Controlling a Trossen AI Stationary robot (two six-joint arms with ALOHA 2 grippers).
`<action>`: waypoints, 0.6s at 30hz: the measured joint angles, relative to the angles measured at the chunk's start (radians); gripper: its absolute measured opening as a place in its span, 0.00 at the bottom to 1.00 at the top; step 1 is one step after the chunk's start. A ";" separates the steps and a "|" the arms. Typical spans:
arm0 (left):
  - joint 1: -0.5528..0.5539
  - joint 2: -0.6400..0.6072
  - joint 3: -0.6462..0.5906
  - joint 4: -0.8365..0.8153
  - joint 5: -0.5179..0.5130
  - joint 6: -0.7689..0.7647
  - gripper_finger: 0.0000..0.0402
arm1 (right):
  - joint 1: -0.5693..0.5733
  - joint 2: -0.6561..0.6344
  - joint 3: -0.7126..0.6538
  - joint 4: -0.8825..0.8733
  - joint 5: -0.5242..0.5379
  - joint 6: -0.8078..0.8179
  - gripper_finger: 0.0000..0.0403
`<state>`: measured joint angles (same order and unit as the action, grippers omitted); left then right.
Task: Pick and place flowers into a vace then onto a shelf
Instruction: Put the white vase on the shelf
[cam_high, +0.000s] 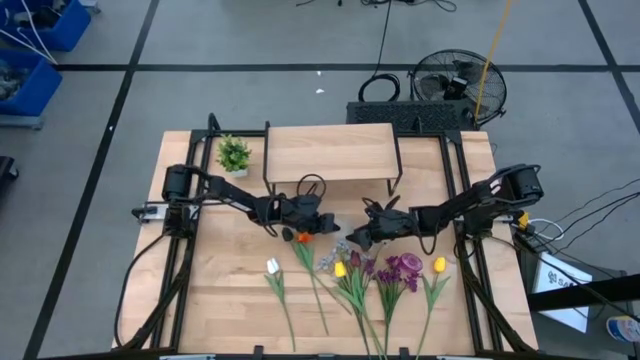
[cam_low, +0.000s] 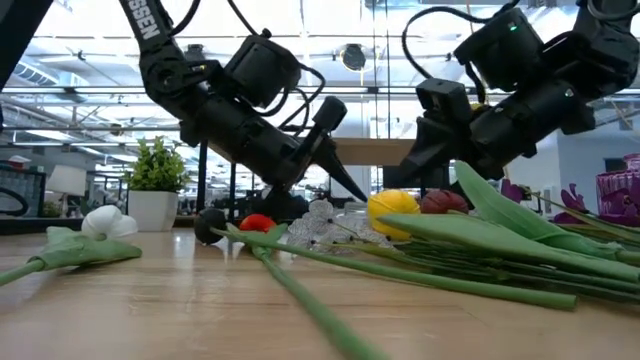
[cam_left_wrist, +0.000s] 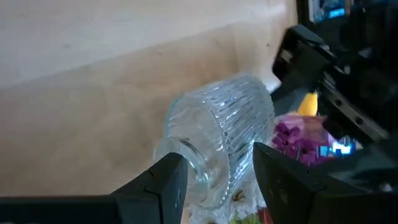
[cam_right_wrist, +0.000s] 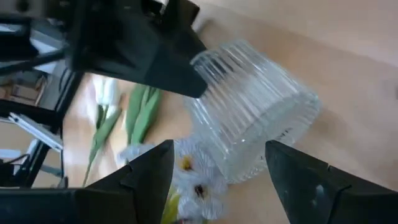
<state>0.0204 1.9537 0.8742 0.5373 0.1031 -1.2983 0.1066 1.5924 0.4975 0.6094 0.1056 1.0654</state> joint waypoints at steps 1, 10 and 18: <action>-0.001 -0.003 0.000 -0.001 0.002 0.016 0.46 | 0.000 -0.001 0.004 -0.019 -0.010 0.003 0.61; 0.001 -0.022 0.008 -0.003 0.001 0.067 0.39 | 0.006 0.013 0.000 0.011 -0.011 -0.004 0.61; 0.000 -0.027 0.012 0.088 0.015 0.101 0.12 | 0.006 0.012 0.001 -0.001 -0.003 -0.007 0.61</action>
<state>0.0200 1.9271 0.8864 0.6250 0.1183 -1.1973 0.1123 1.6043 0.4980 0.6083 0.1028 1.0580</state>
